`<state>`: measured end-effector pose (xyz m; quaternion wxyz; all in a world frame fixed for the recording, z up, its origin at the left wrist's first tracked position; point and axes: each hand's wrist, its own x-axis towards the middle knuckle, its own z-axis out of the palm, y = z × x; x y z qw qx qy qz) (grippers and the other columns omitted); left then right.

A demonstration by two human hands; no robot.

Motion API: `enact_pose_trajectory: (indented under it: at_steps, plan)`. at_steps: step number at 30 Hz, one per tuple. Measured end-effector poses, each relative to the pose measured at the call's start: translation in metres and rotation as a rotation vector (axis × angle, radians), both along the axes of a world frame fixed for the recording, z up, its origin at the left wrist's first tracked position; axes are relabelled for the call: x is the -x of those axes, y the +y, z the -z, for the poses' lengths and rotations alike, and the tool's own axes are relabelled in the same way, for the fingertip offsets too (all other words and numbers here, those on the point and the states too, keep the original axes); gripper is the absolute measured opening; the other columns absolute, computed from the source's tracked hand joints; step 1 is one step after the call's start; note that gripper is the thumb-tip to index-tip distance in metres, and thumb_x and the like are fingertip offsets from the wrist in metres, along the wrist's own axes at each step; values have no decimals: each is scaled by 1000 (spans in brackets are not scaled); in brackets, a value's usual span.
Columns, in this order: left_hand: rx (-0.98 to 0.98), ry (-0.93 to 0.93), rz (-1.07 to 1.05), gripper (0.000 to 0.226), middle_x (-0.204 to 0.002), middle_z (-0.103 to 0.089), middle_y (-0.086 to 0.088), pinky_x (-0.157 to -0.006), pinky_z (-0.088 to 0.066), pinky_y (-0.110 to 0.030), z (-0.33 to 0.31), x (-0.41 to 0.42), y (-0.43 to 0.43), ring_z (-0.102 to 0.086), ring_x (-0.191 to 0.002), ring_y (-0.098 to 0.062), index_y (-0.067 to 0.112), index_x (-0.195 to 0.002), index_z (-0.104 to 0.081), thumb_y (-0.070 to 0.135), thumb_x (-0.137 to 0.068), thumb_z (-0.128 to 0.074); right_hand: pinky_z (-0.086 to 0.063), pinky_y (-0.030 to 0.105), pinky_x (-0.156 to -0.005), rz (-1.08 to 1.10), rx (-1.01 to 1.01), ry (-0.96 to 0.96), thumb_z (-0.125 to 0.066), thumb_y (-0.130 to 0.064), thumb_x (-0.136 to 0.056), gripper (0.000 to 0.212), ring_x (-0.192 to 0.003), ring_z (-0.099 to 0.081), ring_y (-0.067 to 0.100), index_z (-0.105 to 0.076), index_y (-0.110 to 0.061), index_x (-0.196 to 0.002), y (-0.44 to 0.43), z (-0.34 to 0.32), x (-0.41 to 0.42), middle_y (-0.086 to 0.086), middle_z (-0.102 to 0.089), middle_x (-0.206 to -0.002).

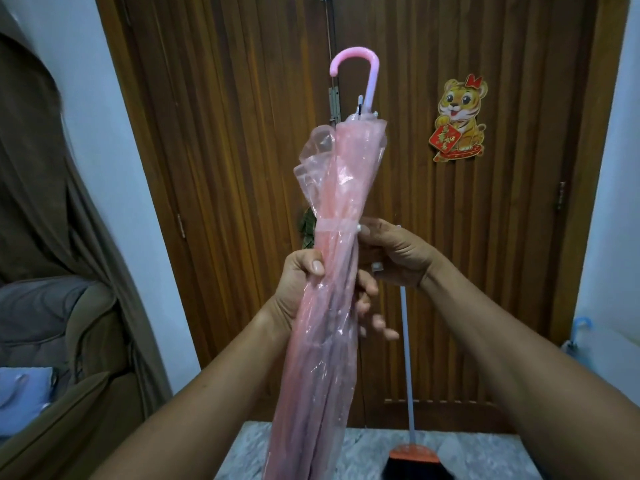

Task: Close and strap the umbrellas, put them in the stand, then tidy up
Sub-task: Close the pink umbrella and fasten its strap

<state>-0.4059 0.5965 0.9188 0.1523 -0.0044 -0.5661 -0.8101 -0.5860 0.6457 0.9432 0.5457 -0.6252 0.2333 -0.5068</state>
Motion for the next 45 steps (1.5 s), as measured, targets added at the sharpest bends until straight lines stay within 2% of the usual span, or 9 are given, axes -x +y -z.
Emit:
enact_pose_trajectory:
  at_steps: [6, 11, 15, 18, 25, 32, 38, 42, 45]
  plan:
    - [171, -116, -185, 27, -89, -57, -14, -88, -53, -41, 5, -18, -5, -59, -84, -23, 10, -104, -71, 31, -92, -60, -35, 16, -45, 353, 58, 70, -82, -21, -81, 37, -53, -48, 4, -71, -6, -113, 4, -9, 7, 3, -67, -82]
    - [323, -118, -472, 53, -136, -62, -11, -106, -44, -55, 16, -8, -3, -59, -125, -30, 14, -135, -55, 30, -86, -67, -62, 38, -83, 831, 188, 272, -85, -17, -79, 28, -89, -76, 16, -75, -8, -104, 4, -7, 0, 5, -79, -98]
    - [588, -142, -732, 66, -126, -65, 0, -93, -56, -29, 21, 17, 8, -65, -113, -9, 21, -138, -48, 12, -81, -78, -63, 36, -80, 947, 218, 429, -90, -29, -71, 29, -86, -76, 11, -75, -16, -92, -3, -1, -21, -1, -78, -90]
    - [578, -129, -829, 46, -112, -68, -5, -72, -55, -17, 25, 24, 4, -70, -91, -4, 18, -131, -54, 4, -89, -66, -61, 28, -76, 910, 226, 541, -89, -33, -71, 27, -85, -74, 8, -75, -17, -88, -1, -9, -26, -3, -76, -86]
    - [412, -130, -593, 41, -95, -65, -6, -75, -54, -31, 18, -10, -15, -66, -86, -21, 14, -128, -57, 10, -88, -68, -52, 11, -62, 706, 171, 548, -83, -19, -79, 11, -71, -72, 4, -76, -10, -79, 15, -18, 3, 1, -76, -76]
    - [133, -31, -202, 33, -76, -54, -9, -77, -50, -40, 4, -15, -5, -57, -66, -22, 1, -101, -61, 10, -69, -60, -42, 21, -57, 513, 21, 255, -80, -19, -74, 11, -67, -53, 16, -76, -10, -80, 9, 2, 5, 9, -67, -81]
    - [78, 11, -22, 32, -70, -56, -10, -77, -49, -41, -2, -16, -5, -58, -65, -25, 0, -91, -60, 11, -65, -46, -42, 48, -103, 320, 37, 173, -69, -9, -87, 33, -108, -56, 34, -70, -2, -119, 13, -3, -2, 21, -69, -114]
    - [59, 20, 55, 41, -72, -59, -15, -82, -46, -43, 3, -15, -5, -57, -71, -31, -5, -95, -60, 12, -62, -42, -57, 28, -86, 170, -9, 233, -46, 2, -100, 24, -85, -69, 13, -60, 3, -120, 16, -3, -3, 0, -74, -86]
    - [73, -10, 48, 44, -84, -59, -19, -83, -50, -42, 5, -17, -8, -59, -79, -34, -7, -102, -58, 8, -62, -48, -57, 33, -90, 221, -6, 216, -63, -10, -90, 29, -95, -70, 18, -66, 3, -115, 15, 0, -4, 7, -75, -97]
